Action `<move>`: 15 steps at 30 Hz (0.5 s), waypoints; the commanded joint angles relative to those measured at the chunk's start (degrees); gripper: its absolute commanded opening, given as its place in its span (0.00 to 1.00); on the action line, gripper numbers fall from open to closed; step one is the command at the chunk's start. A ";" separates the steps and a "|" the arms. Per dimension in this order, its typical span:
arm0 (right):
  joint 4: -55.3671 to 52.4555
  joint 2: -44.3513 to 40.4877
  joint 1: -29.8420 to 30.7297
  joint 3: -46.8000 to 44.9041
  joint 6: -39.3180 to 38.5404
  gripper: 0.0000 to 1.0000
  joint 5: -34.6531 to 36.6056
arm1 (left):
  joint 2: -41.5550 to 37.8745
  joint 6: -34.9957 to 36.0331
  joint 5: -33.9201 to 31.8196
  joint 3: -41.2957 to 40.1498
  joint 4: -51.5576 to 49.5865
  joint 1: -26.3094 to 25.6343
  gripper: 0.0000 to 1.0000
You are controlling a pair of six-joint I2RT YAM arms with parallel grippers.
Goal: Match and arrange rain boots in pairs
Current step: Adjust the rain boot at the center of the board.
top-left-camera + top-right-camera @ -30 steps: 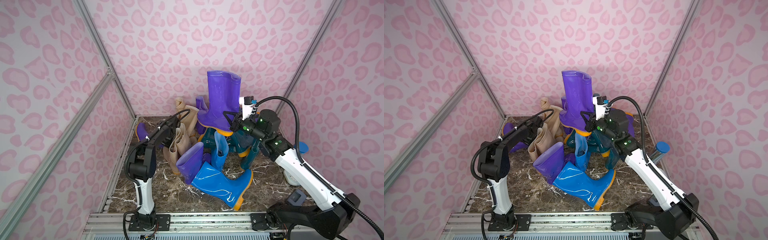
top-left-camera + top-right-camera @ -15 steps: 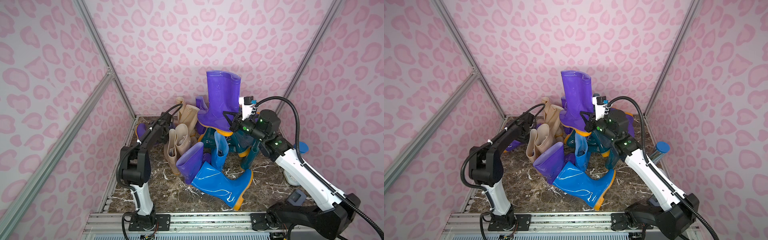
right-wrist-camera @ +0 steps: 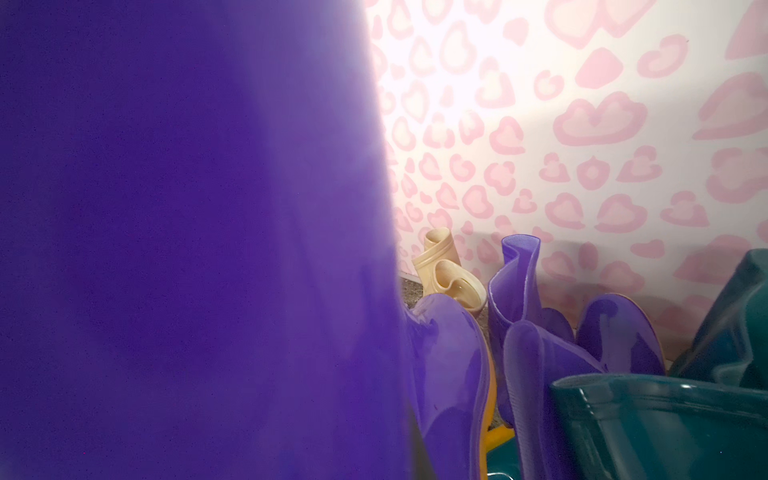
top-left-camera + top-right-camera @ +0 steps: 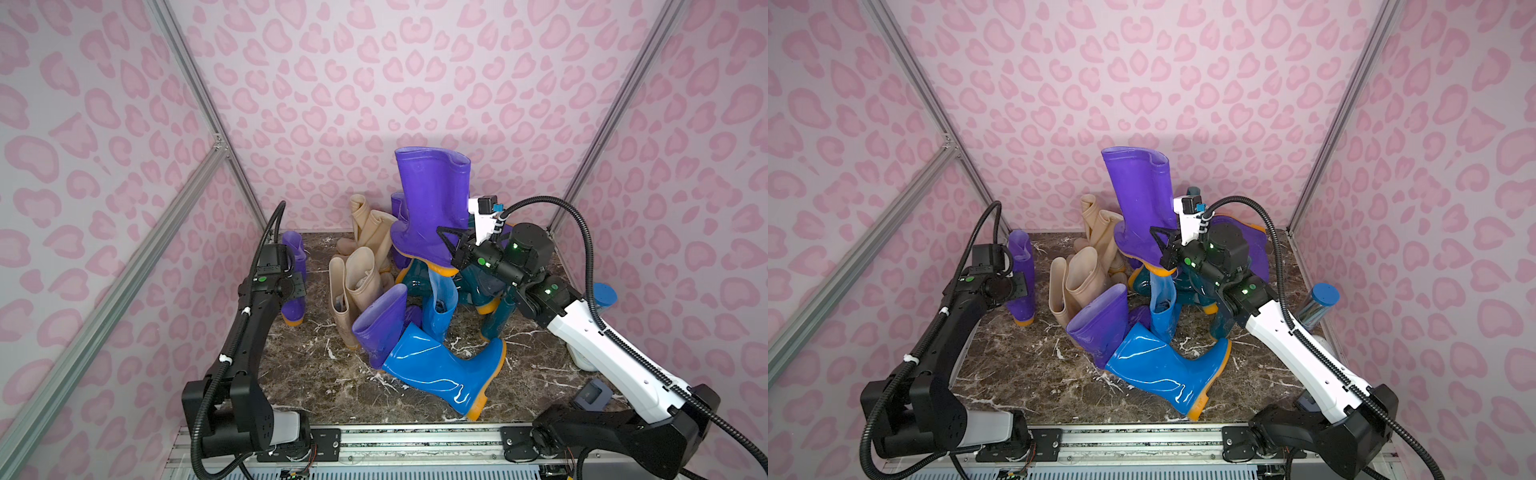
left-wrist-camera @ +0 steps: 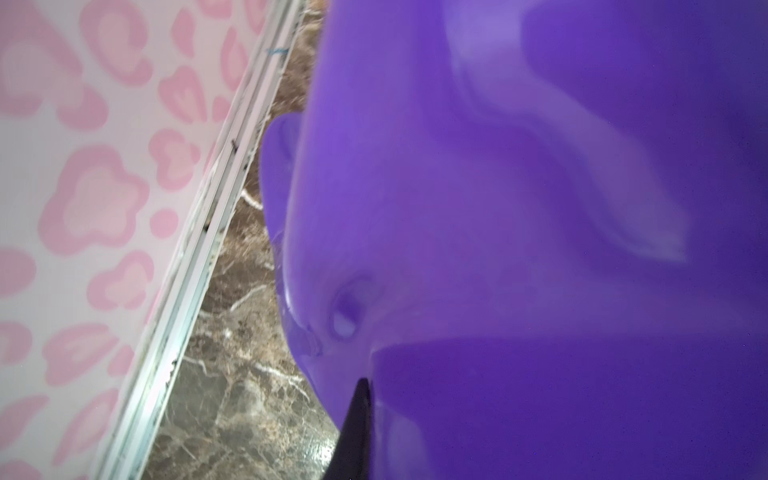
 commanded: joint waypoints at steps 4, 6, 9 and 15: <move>6.47 0.11 0.92 1.35 -0.03 0.00 -0.69 | -8.50 -6.39 -1.17 -0.45 -4.67 1.41 0.65; 7.20 -0.04 1.25 0.96 0.02 0.00 -0.77 | -11.42 -7.64 -3.02 -1.05 -6.03 1.73 0.76; 8.60 0.19 1.83 0.66 0.08 0.00 -0.77 | -15.75 -9.19 -5.20 -1.89 -7.04 2.29 0.79; 8.96 1.41 2.17 2.37 -0.42 0.00 -2.44 | -16.94 -10.61 1.91 3.32 -10.77 2.80 0.95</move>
